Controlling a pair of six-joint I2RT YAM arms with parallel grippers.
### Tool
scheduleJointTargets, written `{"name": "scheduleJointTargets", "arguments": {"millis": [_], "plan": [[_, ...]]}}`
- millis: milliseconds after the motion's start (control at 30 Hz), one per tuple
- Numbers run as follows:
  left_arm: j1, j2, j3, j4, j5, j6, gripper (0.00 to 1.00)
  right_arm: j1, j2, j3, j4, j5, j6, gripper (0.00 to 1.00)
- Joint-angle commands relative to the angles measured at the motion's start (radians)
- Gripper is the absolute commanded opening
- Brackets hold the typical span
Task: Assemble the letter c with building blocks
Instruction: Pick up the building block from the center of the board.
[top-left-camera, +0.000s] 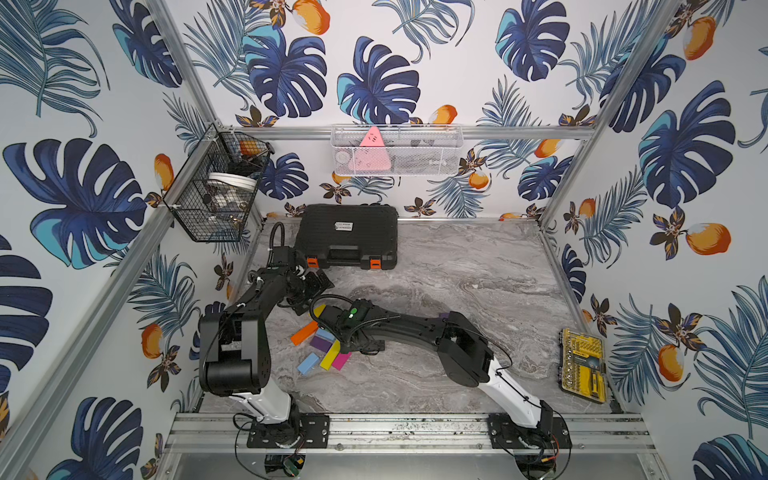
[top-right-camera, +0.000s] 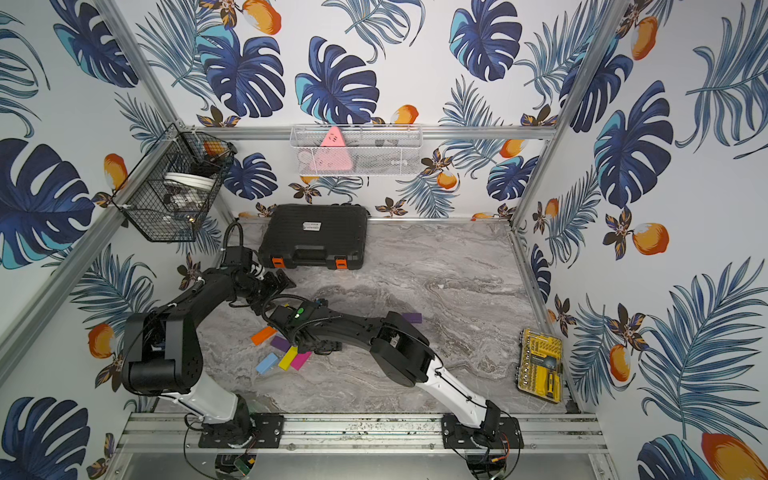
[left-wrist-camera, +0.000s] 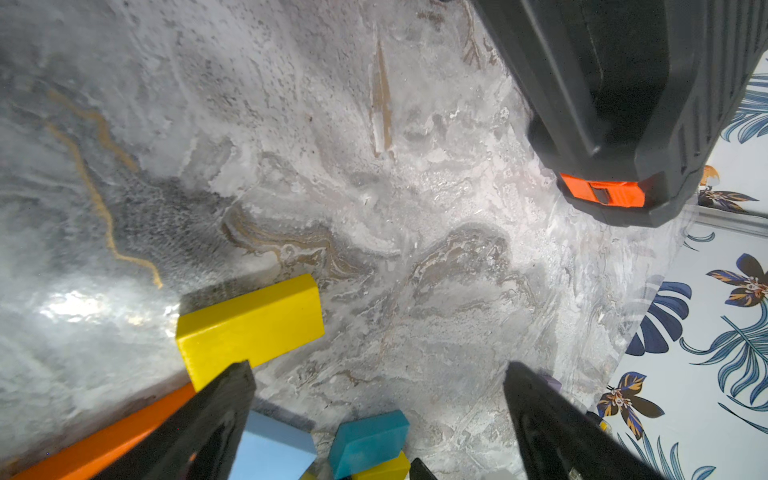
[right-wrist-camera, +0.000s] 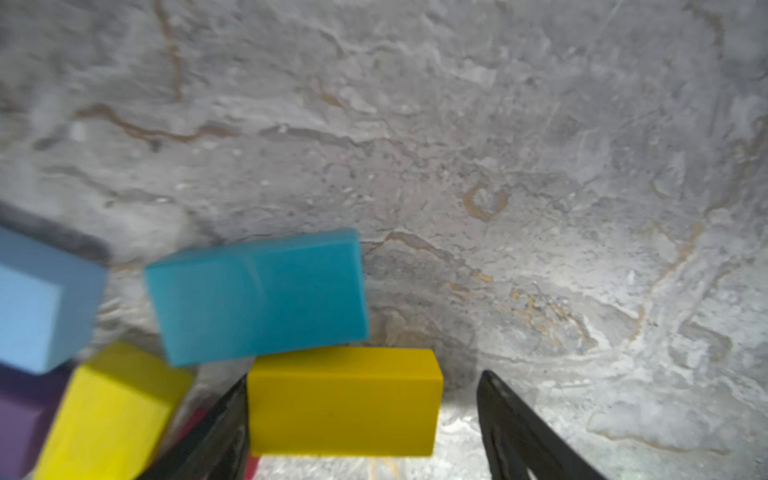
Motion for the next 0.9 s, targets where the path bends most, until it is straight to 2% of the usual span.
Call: {"name": "scheduleJointTargets", "arguments": {"millis": [0,267,600,867], "plan": [[0.001,-0.006,-0.001,0.006,-0.003,-0.007,0.99,-0.002,-0.009,-0.011,-0.016,-0.010,0.023,0.83],[0.001,-0.009,-0.002,0.009,-0.003,-0.013,0.99,-0.010,-0.026,-0.054,0.020,-0.029,0.023,0.81],[0.000,-0.015,-0.012,0.012,0.005,-0.011,0.99,-0.013,-0.139,-0.215,0.148,-0.039,0.011,0.66],[-0.019,-0.029,-0.010,0.007,0.017,-0.009,0.99,-0.036,-0.293,-0.387,0.191,0.050,-0.044,0.63]]}}
